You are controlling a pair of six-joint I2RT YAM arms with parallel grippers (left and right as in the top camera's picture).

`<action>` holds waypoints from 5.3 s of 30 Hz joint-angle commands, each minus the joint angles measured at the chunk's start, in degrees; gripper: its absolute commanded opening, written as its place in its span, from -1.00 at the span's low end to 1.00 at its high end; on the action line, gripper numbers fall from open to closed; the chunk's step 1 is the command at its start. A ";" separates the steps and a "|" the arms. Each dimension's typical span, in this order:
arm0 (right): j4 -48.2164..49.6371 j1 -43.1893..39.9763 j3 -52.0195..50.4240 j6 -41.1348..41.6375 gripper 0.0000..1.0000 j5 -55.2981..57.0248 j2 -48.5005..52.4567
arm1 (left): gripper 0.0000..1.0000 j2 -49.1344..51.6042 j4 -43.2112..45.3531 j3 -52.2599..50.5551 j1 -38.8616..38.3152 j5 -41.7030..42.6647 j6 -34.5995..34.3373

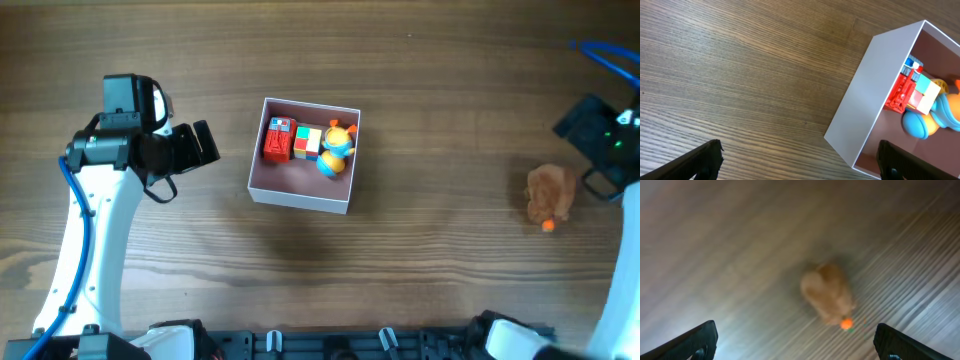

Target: Pack container

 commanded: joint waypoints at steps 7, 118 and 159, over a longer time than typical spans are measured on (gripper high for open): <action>3.61 -3.87 -3.39 -15.54 1.00 -2.62 22.36 | 0.99 0.00 -0.02 -0.26 0.20 0.70 1.36; 34.51 61.94 -7.21 -18.34 -0.45 7.43 7.21 | 1.00 0.00 -0.39 -0.26 0.20 0.68 1.40; 20.02 27.10 -53.48 8.55 0.99 2.69 -56.46 | 0.99 -62.20 -2.75 -21.81 -5.42 -2.27 16.13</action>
